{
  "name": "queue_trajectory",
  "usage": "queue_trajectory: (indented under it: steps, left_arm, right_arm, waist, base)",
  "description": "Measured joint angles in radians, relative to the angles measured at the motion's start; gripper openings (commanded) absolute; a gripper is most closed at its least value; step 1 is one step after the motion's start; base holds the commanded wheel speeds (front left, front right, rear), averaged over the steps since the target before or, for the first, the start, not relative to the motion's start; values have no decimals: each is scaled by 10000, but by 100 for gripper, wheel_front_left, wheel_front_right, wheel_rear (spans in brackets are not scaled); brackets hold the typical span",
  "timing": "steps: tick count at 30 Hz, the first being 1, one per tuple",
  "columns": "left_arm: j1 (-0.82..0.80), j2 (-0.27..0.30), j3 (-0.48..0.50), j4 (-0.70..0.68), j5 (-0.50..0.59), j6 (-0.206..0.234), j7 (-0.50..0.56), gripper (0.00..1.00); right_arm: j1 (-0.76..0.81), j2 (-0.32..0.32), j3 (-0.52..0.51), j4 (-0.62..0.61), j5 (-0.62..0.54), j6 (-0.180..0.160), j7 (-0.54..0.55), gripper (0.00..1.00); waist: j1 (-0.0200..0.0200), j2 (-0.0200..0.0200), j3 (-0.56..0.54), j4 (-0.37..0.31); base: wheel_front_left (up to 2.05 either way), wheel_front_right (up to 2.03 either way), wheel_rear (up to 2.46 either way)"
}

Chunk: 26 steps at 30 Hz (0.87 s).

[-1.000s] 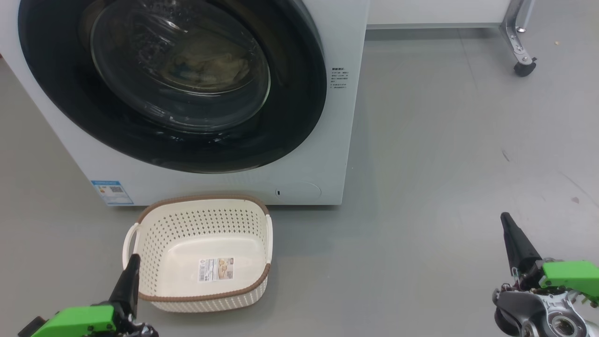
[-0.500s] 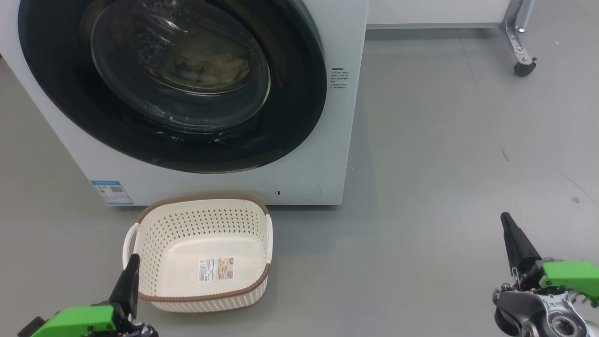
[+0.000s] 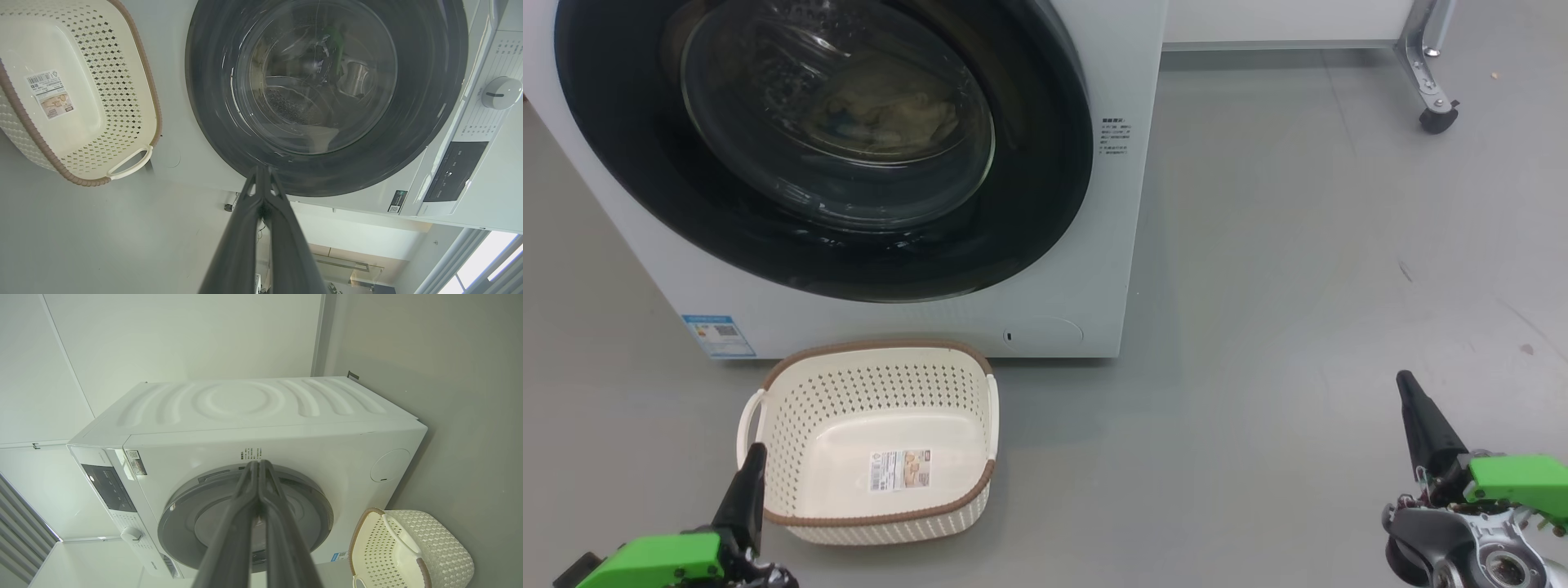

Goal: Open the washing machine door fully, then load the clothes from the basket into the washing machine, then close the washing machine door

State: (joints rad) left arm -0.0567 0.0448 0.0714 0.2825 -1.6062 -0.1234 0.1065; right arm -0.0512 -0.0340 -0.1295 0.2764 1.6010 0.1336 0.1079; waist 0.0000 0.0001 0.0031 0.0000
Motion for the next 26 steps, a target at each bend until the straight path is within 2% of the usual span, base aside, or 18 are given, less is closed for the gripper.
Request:
queue_trajectory:
  steps: [26]
  left_arm:
    - [0, -8, 59, 0, 0, 0, 10, 0]
  right_arm:
    - [0, 0, -2, 0, 0, 0, 0, 0]
  waist:
    - [0, 0, 0, 0]
  base:
    - [0, 0, 0]
